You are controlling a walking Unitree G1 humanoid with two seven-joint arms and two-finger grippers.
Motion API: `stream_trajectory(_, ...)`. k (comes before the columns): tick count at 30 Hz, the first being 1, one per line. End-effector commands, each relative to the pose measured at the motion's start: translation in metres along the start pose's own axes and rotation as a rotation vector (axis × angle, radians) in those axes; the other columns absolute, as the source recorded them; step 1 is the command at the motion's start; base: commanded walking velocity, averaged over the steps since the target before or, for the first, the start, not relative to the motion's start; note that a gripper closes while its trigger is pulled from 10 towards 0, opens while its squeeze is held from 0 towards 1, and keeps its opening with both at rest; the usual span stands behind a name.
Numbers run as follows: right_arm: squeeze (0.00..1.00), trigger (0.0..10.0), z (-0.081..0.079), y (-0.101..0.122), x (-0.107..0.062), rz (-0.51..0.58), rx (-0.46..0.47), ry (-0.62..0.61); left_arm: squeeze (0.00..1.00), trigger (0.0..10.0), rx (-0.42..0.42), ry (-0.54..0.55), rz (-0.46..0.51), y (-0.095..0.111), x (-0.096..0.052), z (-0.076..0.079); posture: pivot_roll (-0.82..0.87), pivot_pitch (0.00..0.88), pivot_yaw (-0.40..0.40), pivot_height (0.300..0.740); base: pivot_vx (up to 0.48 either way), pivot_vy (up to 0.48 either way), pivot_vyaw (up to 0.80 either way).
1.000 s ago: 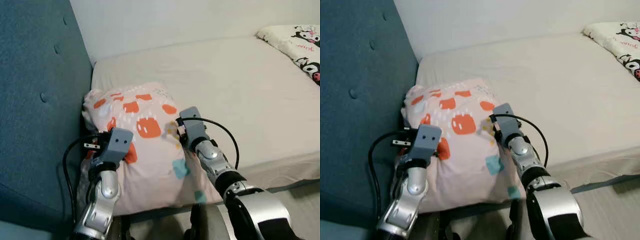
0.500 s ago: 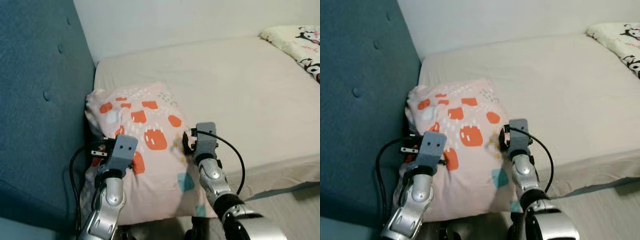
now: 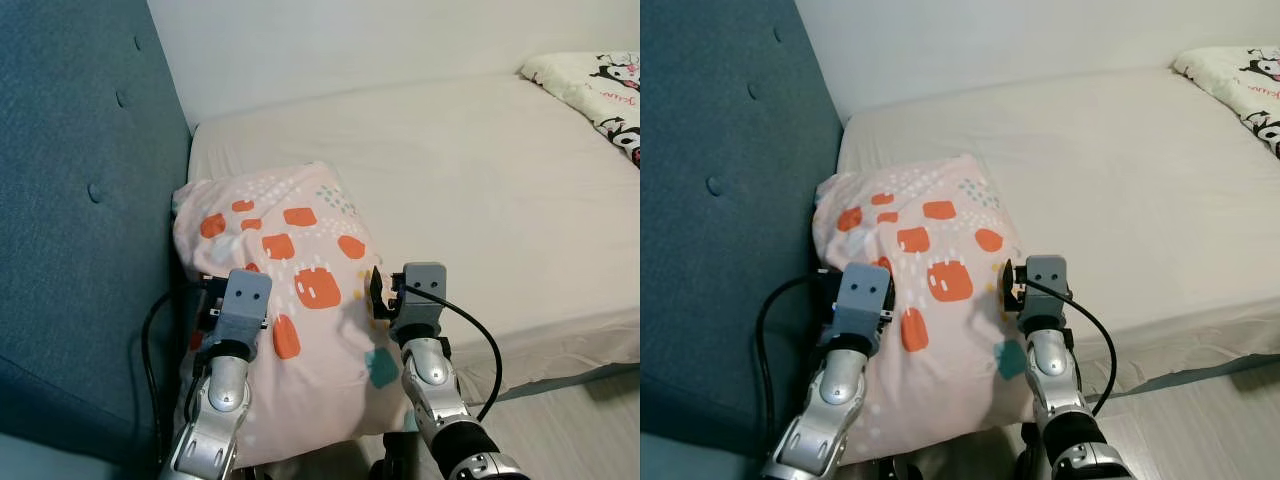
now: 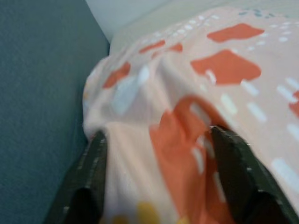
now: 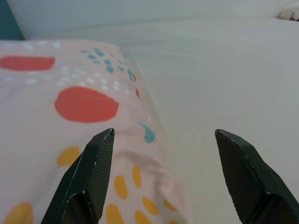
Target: Clean up the room
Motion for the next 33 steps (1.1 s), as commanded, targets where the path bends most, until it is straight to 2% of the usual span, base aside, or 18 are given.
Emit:
stream_trajectory(1,0.00,10.0,-0.010,-0.002,-0.005,-0.002,0.005,0.042,1.00,10.0,0.022,0.018,-0.027,-0.014,-0.002,-0.014,0.08,0.236,0.017,0.593,0.000,0.000,0.00)
stream_trajectory(2,0.00,10.0,-0.017,0.003,-0.007,0.014,0.002,0.077,0.23,10.0,0.050,0.027,-0.039,-0.023,-0.001,-0.026,0.07,0.233,0.013,0.593,0.000,0.000,0.00)
stream_trajectory(3,0.00,10.0,-0.021,0.005,-0.008,0.023,-0.001,0.101,0.00,10.0,0.068,0.031,-0.047,-0.029,-0.001,-0.034,0.07,0.233,0.013,0.593,0.000,0.000,0.00)
stream_trajectory(5,0.00,10.0,-0.021,0.005,-0.008,0.023,-0.001,0.101,0.00,10.0,0.068,0.031,-0.047,-0.029,-0.001,-0.034,0.07,0.233,0.013,0.593,0.000,0.000,0.00)
stream_trajectory(8,0.00,10.0,-0.040,0.017,-0.014,0.052,0.000,0.209,0.00,10.0,0.115,-0.017,-0.053,-0.045,0.002,-0.065,0.05,0.221,0.001,0.593,0.000,0.000,0.00)
stream_trajectory(10,0.00,10.0,-0.045,0.020,-0.015,0.055,0.010,0.243,0.00,10.0,0.110,-0.075,-0.042,-0.047,0.001,-0.072,0.05,0.221,0.001,0.593,0.000,0.000,0.00)
stream_trajectory(13,0.00,10.0,-0.054,0.025,-0.016,0.022,0.021,0.342,0.00,10.0,0.000,-0.229,-0.012,-0.041,-0.005,-0.075,0.05,0.226,-0.010,0.593,0.000,0.000,0.00)
stream_trajectory(17,0.00,10.0,-0.064,0.029,-0.019,-0.027,0.026,0.485,0.00,10.0,-0.074,-0.336,0.048,-0.026,-0.010,-0.073,0.04,0.227,-0.017,0.593,0.000,0.000,0.00)
stream_trajectory(19,0.00,10.0,-0.077,0.036,-0.031,-0.065,0.000,0.672,0.00,10.0,-0.058,-0.537,0.087,-0.015,-0.024,-0.055,0.03,0.227,-0.026,0.593,0.000,0.000,0.00)
stream_trajectory(21,0.00,10.0,-0.081,0.038,-0.037,-0.079,-0.014,0.739,0.00,10.0,-0.045,-0.614,0.094,-0.012,-0.031,-0.047,0.03,0.227,-0.026,0.593,0.000,0.000,0.00)
stream_trajectory(22,0.00,10.0,-0.085,0.042,-0.048,-0.099,-0.045,0.841,0.00,10.0,-0.003,-0.754,0.106,-0.010,-0.046,-0.036,0.03,0.224,-0.029,0.593,0.000,0.000,0.00)
stream_trajectory(23,0.00,10.0,-0.087,0.047,-0.062,-0.135,-0.083,0.949,0.00,5.8,0.049,-0.932,0.111,-0.009,-0.071,-0.022,0.02,0.222,-0.029,0.593,0.000,0.000,0.00)
stream_trajectory(24,0.00,8.8,-0.088,0.048,-0.067,-0.149,-0.100,0.992,0.00,4.0,0.065,-0.993,0.113,-0.009,-0.080,-0.017,0.02,0.221,-0.028,0.593,0.000,0.000,0.00)
stream_trajectory(25,0.00,8.8,-0.088,0.048,-0.067,-0.149,-0.100,0.992,0.00,4.0,0.065,-0.993,0.113,-0.009,-0.080,-0.017,0.02,0.221,-0.028,0.593,0.000,0.000,0.00)
stream_trajectory(26,0.00,5.8,-0.088,0.048,-0.071,-0.160,-0.104,1.018,0.00,0.0,0.073,-1.030,0.113,-0.009,-0.086,-0.015,0.01,0.220,-0.027,0.593,0.000,0.000,0.00)
stream_trajectory(27,0.00,5.8,-0.088,0.048,-0.071,-0.160,-0.104,1.018,0.00,0.0,0.073,-1.030,0.113,-0.009,-0.086,-0.015,0.01,0.220,-0.027,0.593,0.000,0.000,0.00)
stream_trajectory(29,0.00,0.0,-0.089,0.046,-0.082,-0.201,-0.095,1.077,0.00,0.0,0.098,-1.117,0.109,-0.012,-0.100,-0.012,0.01,0.220,-0.029,0.593,0.000,0.000,0.00)
stream_trajectory(33,0.00,0.0,-0.089,0.041,-0.098,-0.284,-0.090,1.156,0.00,0.0,0.111,-1.200,0.095,-0.015,-0.112,-0.010,0.00,0.221,-0.032,0.593,0.000,0.000,0.00)
Point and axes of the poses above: a point about 5 cm out from each wrist's last joint towards the gripper, its own x axis pointing out of the wrist towards the gripper, its own y axis along the axis of the wrist's last joint, z = x × y, the point moved 6 cm from there along x, pointing out of the wrist towards the gripper, and after that the axes turned 6 degrees about x, right-handed, at the moved point
